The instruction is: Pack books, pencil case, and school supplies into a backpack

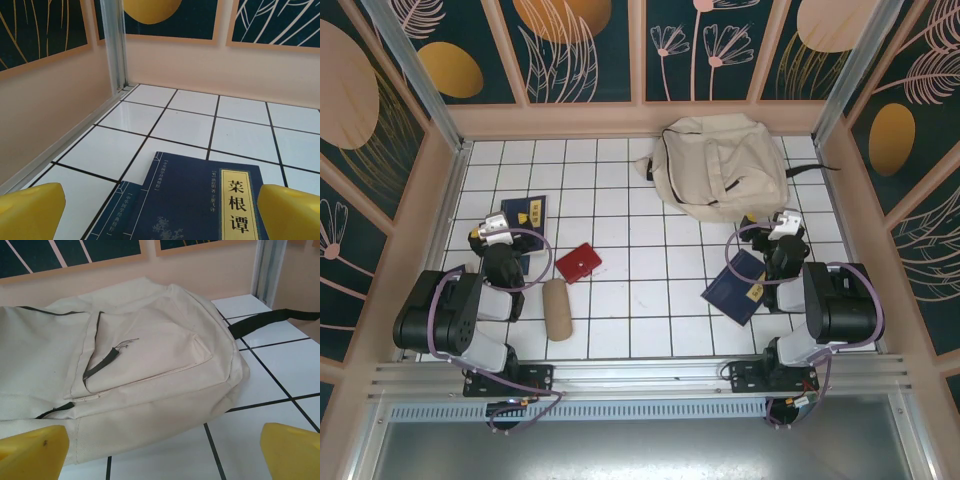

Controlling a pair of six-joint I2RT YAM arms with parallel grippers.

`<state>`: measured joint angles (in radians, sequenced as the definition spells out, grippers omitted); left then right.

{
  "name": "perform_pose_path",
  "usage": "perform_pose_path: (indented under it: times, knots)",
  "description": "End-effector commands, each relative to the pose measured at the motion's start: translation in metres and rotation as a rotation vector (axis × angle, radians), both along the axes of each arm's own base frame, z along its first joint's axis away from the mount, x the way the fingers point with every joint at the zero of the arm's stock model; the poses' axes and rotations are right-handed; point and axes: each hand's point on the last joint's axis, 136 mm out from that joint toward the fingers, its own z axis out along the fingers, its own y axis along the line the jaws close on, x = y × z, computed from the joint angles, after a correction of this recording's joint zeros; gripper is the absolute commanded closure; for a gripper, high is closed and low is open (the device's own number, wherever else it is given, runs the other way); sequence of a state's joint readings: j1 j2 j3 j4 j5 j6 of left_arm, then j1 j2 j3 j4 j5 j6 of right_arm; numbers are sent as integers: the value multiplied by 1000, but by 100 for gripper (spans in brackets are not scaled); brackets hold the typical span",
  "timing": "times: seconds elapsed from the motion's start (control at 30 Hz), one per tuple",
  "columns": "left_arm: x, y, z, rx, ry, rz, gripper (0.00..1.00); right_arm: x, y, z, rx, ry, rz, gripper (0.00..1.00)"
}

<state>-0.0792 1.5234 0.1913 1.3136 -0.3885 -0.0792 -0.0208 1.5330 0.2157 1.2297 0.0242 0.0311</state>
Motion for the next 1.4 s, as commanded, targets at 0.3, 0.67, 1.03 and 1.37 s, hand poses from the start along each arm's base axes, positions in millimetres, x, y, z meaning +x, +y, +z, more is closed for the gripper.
perform_pose_path:
  times: [0.3,0.67,1.03,1.37]
  knots:
    - [4,0,12,-13,-48,-5,1,5,0,9,-11,-30,12,1]
    - [5,0,11,-13,-43,-6,1,5,0,8,-8,-27,13,1]
    - [1,4,16,-23,-59,20,1,10,13,14,-33,-6,81,1]
    - [-5,15,50,-55,-50,86,1,10,8,92,37,-10,-10,1]
